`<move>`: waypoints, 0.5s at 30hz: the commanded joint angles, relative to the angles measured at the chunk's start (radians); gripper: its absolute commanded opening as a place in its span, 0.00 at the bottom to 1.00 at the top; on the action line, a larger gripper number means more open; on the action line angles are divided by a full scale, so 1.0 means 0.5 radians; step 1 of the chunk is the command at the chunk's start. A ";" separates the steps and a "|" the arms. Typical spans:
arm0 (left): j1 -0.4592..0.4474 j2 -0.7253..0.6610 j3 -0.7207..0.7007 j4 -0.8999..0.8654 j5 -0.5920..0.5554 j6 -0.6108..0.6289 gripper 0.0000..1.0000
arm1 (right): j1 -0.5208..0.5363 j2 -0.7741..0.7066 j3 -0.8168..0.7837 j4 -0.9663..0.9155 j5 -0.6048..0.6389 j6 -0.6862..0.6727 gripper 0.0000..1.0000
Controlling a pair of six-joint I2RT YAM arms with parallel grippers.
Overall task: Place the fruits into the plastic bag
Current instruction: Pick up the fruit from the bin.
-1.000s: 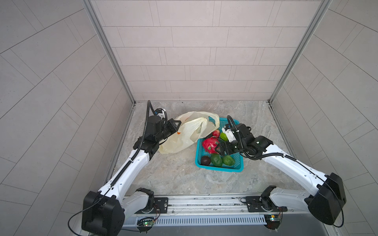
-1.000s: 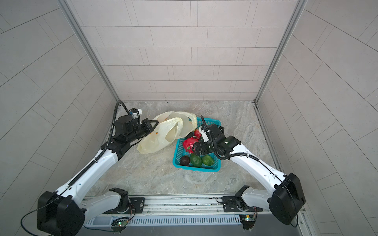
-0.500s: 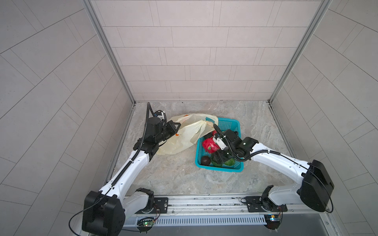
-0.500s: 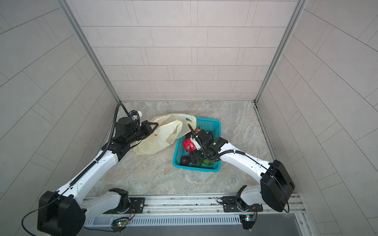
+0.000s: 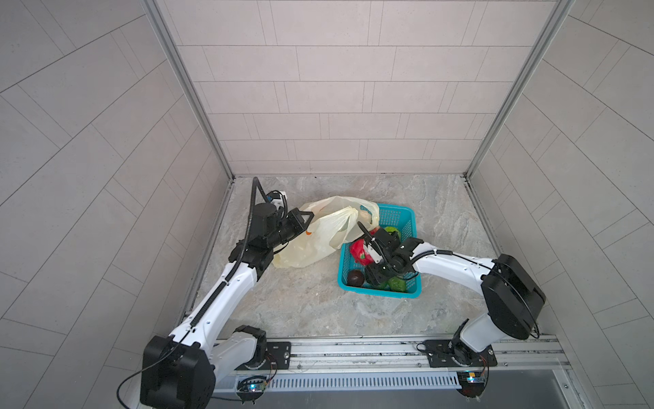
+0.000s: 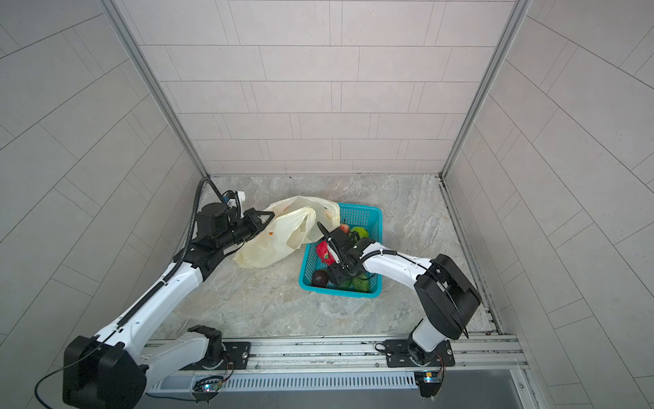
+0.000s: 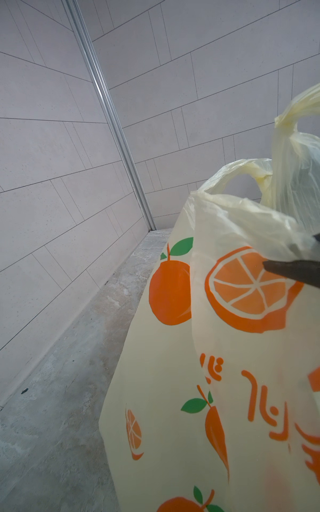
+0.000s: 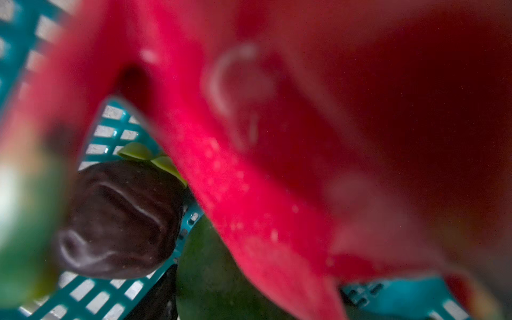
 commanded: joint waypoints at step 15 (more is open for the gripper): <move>0.009 -0.014 -0.014 0.053 0.000 -0.004 0.00 | -0.026 -0.584 -0.155 0.137 -0.014 0.018 0.31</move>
